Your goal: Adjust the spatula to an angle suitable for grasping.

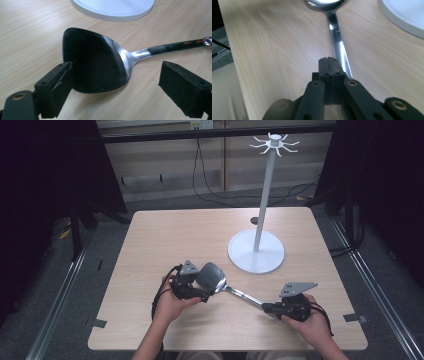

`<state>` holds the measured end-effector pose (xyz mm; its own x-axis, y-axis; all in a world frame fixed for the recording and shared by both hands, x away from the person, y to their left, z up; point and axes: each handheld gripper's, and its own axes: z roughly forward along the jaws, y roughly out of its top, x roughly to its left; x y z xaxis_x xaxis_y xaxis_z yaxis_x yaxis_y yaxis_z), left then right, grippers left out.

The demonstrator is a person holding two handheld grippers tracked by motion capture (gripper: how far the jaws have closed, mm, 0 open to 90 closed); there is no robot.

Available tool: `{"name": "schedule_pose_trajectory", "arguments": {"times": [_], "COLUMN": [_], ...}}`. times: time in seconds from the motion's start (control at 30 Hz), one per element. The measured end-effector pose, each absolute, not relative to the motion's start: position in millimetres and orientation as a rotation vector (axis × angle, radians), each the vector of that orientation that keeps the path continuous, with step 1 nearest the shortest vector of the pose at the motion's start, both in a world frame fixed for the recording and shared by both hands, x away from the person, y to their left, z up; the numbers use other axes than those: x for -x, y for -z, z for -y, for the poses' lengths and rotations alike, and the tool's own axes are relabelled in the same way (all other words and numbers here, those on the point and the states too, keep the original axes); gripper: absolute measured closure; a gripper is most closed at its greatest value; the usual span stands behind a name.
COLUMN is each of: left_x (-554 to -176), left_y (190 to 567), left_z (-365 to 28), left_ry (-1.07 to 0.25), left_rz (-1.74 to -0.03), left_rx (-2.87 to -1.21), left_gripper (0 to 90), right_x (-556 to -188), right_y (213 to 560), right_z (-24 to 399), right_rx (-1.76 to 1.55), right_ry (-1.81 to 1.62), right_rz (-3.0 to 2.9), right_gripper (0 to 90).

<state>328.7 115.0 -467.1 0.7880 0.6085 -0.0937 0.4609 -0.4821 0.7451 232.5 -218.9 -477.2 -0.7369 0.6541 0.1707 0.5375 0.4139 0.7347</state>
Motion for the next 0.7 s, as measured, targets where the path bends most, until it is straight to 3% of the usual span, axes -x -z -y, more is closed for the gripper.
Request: {"name": "schedule_pose_trajectory", "arguments": {"times": [0.7], "left_x": [-328.1], "left_y": [468.3], "left_z": [-112.1], "left_ry": [-0.235], "left_rz": [-0.792], "left_rx": [-2.152], "left_gripper": [12.4], "right_x": [-232.8], "right_y": [489.2], "right_z": [217.4], "right_rx": [-1.086], "right_ry": [-1.100], "right_rz": [-2.596], "right_gripper": [90.0]}}
